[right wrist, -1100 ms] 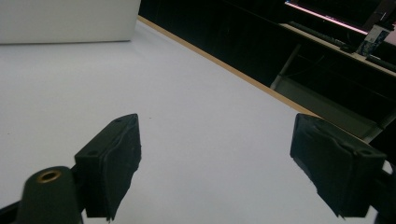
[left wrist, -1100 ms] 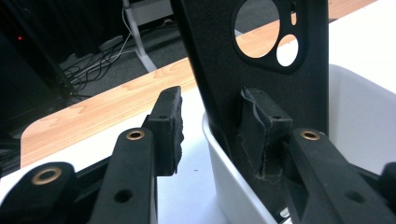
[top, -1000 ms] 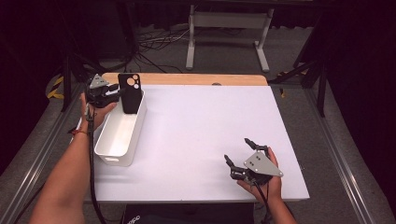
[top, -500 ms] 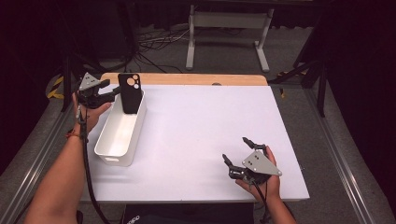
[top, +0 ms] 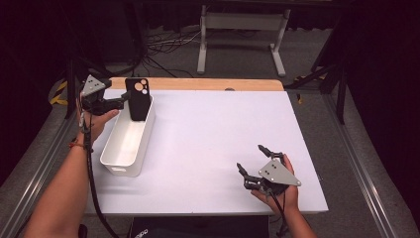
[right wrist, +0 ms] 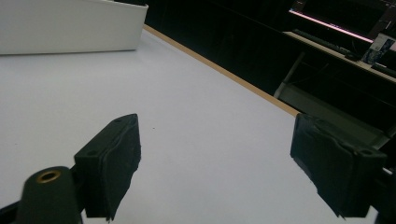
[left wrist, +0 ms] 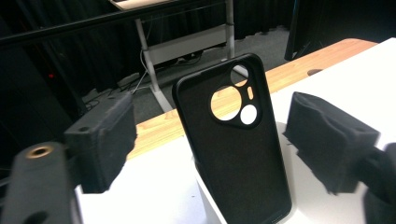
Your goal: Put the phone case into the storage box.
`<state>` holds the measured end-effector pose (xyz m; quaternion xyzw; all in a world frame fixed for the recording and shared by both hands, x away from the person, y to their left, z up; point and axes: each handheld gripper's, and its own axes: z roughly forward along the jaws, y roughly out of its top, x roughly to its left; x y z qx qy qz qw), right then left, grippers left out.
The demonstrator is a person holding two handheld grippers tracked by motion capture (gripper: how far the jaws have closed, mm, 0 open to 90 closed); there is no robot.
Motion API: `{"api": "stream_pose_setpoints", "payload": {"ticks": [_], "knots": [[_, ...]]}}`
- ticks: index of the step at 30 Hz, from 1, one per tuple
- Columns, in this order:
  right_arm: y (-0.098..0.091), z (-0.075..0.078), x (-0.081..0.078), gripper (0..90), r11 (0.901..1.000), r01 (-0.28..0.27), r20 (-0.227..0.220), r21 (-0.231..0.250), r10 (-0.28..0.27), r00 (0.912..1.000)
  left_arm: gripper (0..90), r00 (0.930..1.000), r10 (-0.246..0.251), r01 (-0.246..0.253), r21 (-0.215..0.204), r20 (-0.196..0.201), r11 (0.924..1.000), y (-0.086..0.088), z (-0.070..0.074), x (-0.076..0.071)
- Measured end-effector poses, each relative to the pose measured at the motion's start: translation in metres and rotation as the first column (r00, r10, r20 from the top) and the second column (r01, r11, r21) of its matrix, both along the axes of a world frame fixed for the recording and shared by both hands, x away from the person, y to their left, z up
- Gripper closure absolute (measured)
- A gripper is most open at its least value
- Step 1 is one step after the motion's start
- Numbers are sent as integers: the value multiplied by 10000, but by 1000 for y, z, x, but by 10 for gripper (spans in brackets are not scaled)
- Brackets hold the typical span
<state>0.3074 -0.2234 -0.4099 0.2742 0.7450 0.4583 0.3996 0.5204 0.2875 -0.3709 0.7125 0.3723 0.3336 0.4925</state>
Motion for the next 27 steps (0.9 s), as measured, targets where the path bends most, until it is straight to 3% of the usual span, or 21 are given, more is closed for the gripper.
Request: {"api": "stream_pose_setpoints", "payload": {"ticks": [9,15,27], "knots": [[-5,0,0,168,9999,112,-29,-11,-112,9999,55,9998,-195,194,-176,-47,9997,-3,-2,-1],[-4,-1,0,168,9999,110,-51,-27,-110,9999,45,9992,-403,402,-498,-13,9980,0,1,-5],[-7,-1,2,158,9999,143,-89,-49,-143,9999,44,9977,-566,582,-440,379,9973,-8,7,-20]]}}
